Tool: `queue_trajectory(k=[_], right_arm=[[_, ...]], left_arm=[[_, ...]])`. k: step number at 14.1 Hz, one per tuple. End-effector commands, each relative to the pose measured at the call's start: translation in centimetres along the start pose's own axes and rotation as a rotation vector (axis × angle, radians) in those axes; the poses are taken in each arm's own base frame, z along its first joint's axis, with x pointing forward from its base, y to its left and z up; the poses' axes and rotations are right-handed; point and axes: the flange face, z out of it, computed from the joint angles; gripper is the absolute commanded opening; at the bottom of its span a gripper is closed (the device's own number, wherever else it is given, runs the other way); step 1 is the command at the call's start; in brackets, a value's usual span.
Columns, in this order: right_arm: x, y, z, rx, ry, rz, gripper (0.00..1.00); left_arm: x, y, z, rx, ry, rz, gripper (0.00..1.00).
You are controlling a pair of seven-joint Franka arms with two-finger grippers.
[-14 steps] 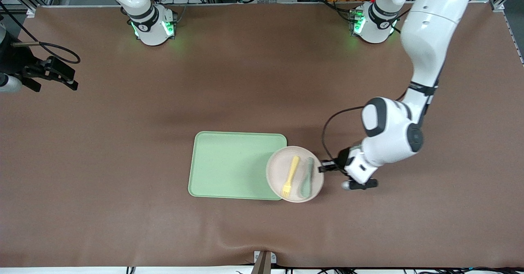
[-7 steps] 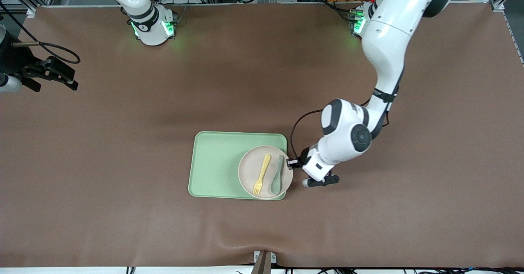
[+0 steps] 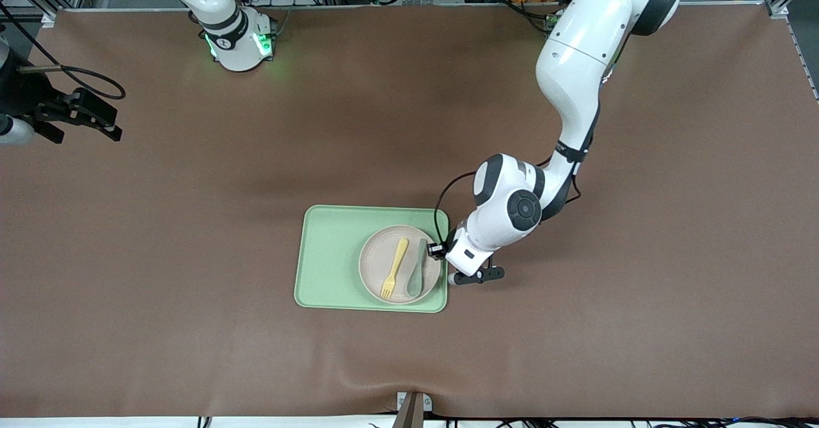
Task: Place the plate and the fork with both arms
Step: 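Carry the plate with the left gripper onto the green tray, then open the left gripper and lift it away from the plate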
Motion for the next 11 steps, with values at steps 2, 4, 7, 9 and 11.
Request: queue_trajectory(k=[2,4,7,9,11], right_arm=[[-0.4,0.2,-0.3,0.008,0.004,0.002,1.00],[-0.4,0.2,-0.3,0.008,0.004,0.002,1.00],[-0.4,0.2,-0.3,0.008,0.004,0.002,1.00],[-0.4,0.2,-0.3,0.008,0.002,-0.003,1.00],[0.1,0.1,0.5,0.008,-0.010,-0.004,1.00]], left_arm=[[-0.6,0.9,1.3,0.012,0.014,-0.023,0.10],[-0.9,1.4,1.0,0.012,0.020,-0.045,1.00],[-0.8,3.3,-2.1,-0.009,0.050,-0.077,1.00],[-0.3,4.2,-6.6,-0.009,0.072,-0.058,1.00],[0.6,4.0,-13.0,0.044,0.047,-0.042,1.00]])
